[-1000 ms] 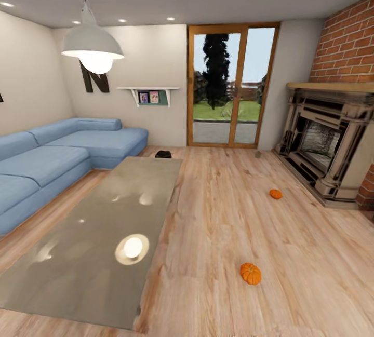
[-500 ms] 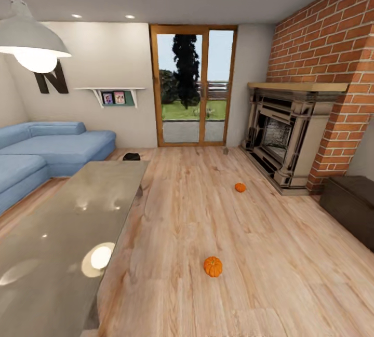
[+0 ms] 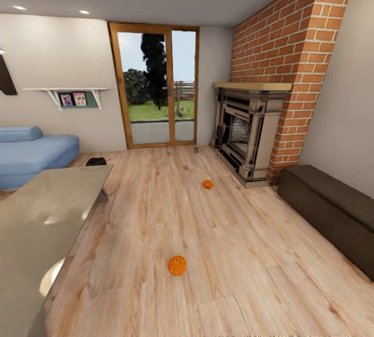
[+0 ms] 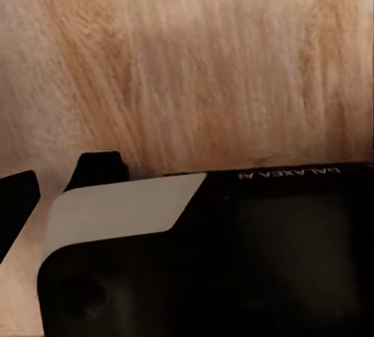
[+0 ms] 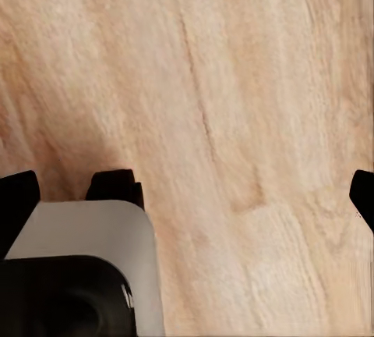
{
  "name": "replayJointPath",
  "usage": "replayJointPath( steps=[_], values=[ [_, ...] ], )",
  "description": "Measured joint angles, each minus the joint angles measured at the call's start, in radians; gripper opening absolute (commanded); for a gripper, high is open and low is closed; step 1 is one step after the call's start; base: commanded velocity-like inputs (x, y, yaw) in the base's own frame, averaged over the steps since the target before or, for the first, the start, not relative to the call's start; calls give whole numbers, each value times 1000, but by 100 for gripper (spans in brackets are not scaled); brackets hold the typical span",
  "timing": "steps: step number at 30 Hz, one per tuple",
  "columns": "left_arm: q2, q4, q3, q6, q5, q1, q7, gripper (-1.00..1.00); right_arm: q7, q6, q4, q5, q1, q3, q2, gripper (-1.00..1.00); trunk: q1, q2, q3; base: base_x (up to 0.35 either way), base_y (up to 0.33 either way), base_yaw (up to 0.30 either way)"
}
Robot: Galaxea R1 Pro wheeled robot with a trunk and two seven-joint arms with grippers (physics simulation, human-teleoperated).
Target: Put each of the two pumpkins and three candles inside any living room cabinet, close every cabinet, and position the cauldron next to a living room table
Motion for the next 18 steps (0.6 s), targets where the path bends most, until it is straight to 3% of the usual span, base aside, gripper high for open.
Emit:
replayJointPath(
  steps=[4, 8, 10, 11, 13, 14, 16, 17, 18],
  values=[
    [-2, -56, -2, 5, 3, -18, -9, 100, 0, 0, -32, -7, -3, 0, -10, 100, 0, 0, 0, 0, -350, -300],
    [-2, -228, -2, 56, 14, -46, -17, 100, 0, 1, -90, -20, -9, -1, -45, 100, 0, 0, 0, 0, -350, -300],
    [-3, -335, -3, 103, 37, -64, -27, 100, 0, 1, -122, -23, -9, -1, -67, 100, 0, 0, 0, 0, -350, -300],
    [-3, -397, -3, 136, 64, -78, -37, 100, 1, -1, -138, -24, -9, -2, -79, 100, 0, 0, 0, 0, -350, -300],
    [-2, -454, -3, 165, 98, -98, -51, 100, 3, -5, -149, -24, -7, -2, -95, 100, 0, 0, 0, 0, -350, -300],
    [-2, -496, -4, 183, 137, -114, -65, 100, 4, -16, -157, -23, -5, -2, -114, 100, 0, 0, 0, 0, -350, -300],
    [-2, -537, -5, 193, 176, -126, -79, 100, 7, -43, -163, -23, -3, -1, -135, 100, 0, 0, 0, -3, -350, -300],
    [-1, -569, -6, 198, 214, -132, -93, 100, 13, -91, -166, -22, -1, -1, -159, 100, 0, 0, 0, -49, -350, -300],
    [0, -611, -6, 191, 285, -130, -118, 100, 32, -199, -165, -18, 1, 2, -205, 100, 0, 0, 0, -50, -350, -300]
  ],
)
